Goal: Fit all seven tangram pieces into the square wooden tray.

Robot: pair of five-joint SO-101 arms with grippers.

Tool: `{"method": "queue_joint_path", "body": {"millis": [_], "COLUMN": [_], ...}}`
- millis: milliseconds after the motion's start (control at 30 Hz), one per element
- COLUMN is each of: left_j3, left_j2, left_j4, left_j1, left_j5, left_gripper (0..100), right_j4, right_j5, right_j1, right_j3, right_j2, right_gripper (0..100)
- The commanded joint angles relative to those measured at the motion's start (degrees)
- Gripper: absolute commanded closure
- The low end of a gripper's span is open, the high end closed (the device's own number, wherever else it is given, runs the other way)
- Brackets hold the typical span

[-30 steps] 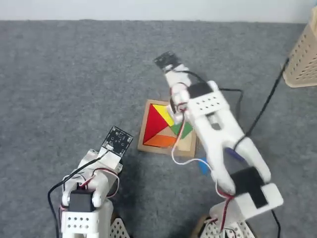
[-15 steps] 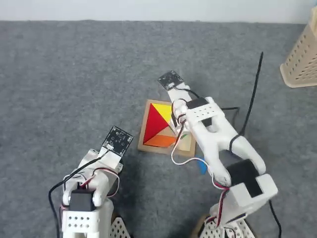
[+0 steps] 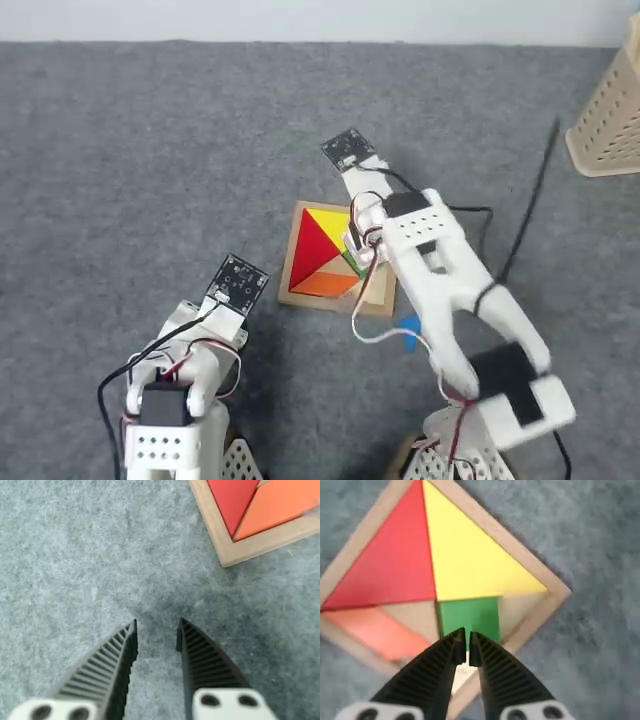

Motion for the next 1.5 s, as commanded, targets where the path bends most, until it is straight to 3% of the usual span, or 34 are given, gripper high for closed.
{"method": "queue_joint_path", "body": {"millis": [0,167,300,433,700,867,1000,1367,1467], "left_j3": [-0.75,-0.75,-0.75,-0.75,-0.75,-0.75,-0.75,-0.75,-0.75], "left_j2": [-1.23,-1.23,-1.23,-1.23,-1.23,-1.23,-1.23,-1.23,-1.23], "left_j4": [0.0,0.0,0.0,0.0,0.0,0.0,0.0,0.0,0.0], "left_j1": [-0.26,-0.26,-0.26,-0.26,-0.26,-0.26,-0.26,-0.26,-0.26], "left_j5": [0.44,0.44,0.44,0.44,0.44,0.44,0.44,0.44,0.44], "left_gripper": [88,88,88,88,88,88,88,88,88], "right_j4": [7.96,17.54,19.56,18.86,16.84,11.38,8.48,1.45,2.68], "right_j5": [0.62,4.31,11.08,16.35,17.14,25.14,27.34,24.09,20.13], "right_j1": [1.54,9.98,20.35,25.01,26.95,27.38,26.95,27.21,27.47], "right_j3": [-1.76,-1.67,-0.53,4.84,9.32,13.1,16.0,14.42,10.11], "right_j2": [-9.19,-10.95,-11.12,-10.86,-10.86,-10.77,-10.77,1.36,6.02], "right_gripper": [98.8,98.8,98.8,98.7,83.0,82.7,82.6,82.8,82.9]}}
